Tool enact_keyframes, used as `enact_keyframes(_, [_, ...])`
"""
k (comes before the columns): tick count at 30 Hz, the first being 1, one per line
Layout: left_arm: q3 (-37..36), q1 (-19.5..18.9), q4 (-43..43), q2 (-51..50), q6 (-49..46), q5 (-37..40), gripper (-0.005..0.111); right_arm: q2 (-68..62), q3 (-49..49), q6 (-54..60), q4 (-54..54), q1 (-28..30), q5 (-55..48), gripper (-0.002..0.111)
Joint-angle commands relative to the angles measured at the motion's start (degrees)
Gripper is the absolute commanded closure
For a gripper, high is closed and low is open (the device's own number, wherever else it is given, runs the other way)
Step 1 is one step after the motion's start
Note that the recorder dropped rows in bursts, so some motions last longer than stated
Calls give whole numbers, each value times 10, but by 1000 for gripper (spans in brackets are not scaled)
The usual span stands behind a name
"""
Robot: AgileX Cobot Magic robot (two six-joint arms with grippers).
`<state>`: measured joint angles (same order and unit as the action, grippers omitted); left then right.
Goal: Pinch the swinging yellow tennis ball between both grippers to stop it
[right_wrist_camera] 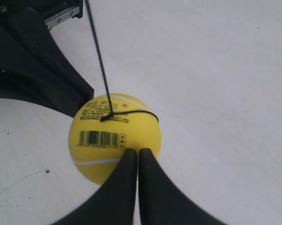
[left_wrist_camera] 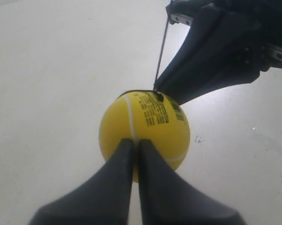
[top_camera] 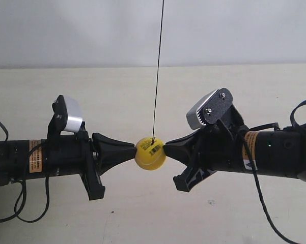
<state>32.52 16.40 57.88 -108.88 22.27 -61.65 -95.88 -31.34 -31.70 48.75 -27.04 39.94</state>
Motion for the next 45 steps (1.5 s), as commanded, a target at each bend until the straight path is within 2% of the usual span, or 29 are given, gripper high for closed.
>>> enact_keyframes(1, [2,2,1,-1,-3,-18,102,0,-1,1,12,-3,21,108])
enact_keyframes(30, [2,2,10,-1,-3,-18,102,2,-1,1,11,-3,16,108])
enact_keyframes(38, [2,2,13,-1,-3,-19,102,41,0,1,11,-3,-33,108])
enact_keyframes(45, [2,2,13,-1,-3,-19,102,67,0,-38,60,-3,-34,108])
